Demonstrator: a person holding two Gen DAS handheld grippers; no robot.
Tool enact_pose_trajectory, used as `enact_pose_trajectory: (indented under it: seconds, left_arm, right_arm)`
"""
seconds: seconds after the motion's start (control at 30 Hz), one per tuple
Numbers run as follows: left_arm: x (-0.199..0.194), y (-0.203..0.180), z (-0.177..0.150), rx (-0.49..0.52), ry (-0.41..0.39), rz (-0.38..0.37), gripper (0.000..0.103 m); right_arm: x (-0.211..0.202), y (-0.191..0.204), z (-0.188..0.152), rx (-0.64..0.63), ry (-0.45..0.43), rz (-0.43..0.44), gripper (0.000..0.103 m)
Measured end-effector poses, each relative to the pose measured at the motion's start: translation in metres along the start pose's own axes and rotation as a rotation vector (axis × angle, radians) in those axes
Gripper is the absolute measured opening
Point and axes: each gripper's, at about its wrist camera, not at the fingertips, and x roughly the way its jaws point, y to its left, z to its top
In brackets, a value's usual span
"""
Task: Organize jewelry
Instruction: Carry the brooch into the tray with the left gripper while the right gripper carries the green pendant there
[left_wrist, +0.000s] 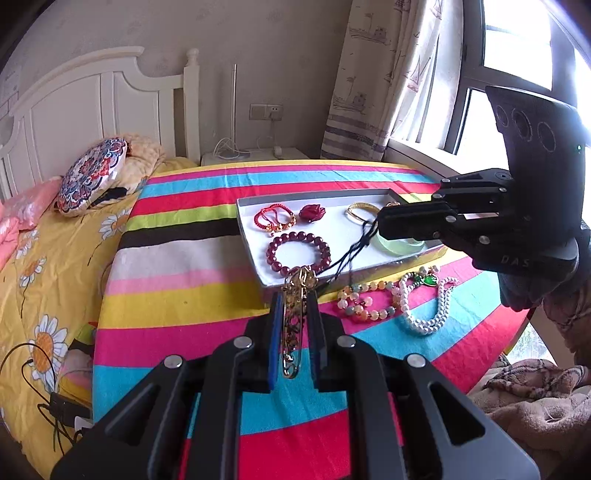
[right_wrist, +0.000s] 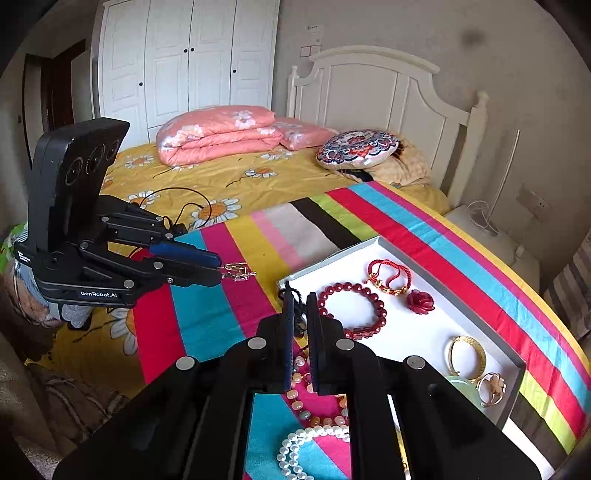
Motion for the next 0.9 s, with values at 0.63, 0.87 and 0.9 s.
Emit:
enact_pose_trajectory:
  seconds: [0.63,0.87,0.9]
  left_arm:
    - [0.008,-0.002,0.011,0.013,0.017,0.016,0.012]
    - [0.011,0.003,0.007,0.001,0.02,0.009,0.012]
    - [0.01,0.001,0.007,0.003,0.019,0.01,0.012]
  right_arm:
    - [0.046,0.017,-0.043,-0.007,0.215,0.001,0.02]
    - [0.059,0.018,-0.048,-0.024,0.236,-0.088,0.007]
    - [0.054,0.021,-0.046,-0.038,0.204,-0.092,0.007]
